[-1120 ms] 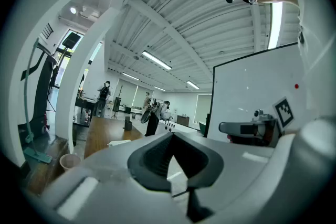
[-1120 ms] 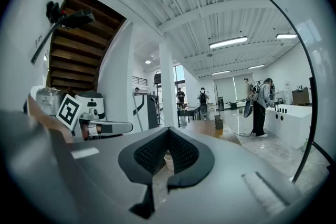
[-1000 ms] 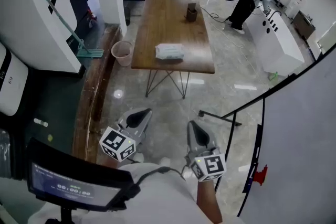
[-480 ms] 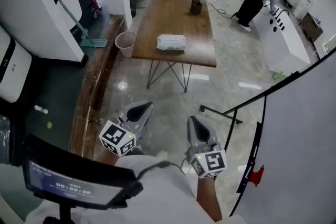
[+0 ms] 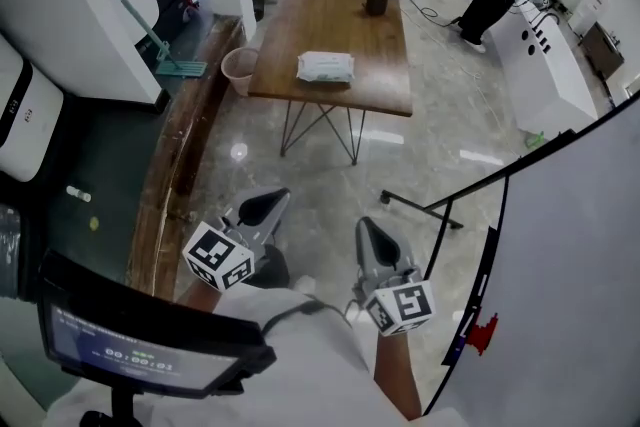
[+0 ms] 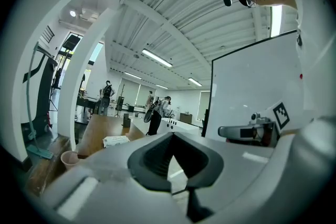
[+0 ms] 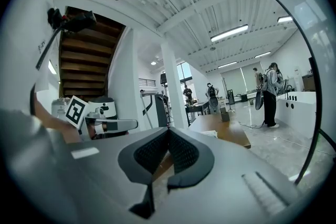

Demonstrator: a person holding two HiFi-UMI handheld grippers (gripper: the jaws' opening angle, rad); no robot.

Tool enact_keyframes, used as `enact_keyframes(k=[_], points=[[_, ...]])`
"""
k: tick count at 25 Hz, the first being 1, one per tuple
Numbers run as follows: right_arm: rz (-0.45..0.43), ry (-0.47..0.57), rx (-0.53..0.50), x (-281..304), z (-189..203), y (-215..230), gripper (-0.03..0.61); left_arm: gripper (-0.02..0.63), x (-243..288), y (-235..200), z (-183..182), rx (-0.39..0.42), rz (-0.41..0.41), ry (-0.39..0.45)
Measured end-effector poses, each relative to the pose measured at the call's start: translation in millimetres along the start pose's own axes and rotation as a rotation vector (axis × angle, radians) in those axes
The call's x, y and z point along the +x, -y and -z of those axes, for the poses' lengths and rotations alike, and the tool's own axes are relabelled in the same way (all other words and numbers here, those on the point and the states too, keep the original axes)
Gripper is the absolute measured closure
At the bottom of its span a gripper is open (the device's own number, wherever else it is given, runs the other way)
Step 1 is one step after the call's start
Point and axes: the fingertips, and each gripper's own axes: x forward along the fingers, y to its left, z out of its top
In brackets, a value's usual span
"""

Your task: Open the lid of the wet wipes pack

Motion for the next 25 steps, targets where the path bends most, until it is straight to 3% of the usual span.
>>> enact_keyframes(k=[7, 15, 25], points=[[-0.01, -0.033, -0.022, -5, 5, 16, 0.569, 0.61, 12, -9, 8, -0.054, -0.034, -0.011], [0.007, -0.032, -0.026, 10, 0, 39, 0.569, 0.609, 37, -27, 4, -0.036, -0.033, -0.007], [0.013, -0.044, -0.036, 79, -11, 70, 0.569, 0.609, 86, -86, -12, -0.036, -0.007, 0.001]])
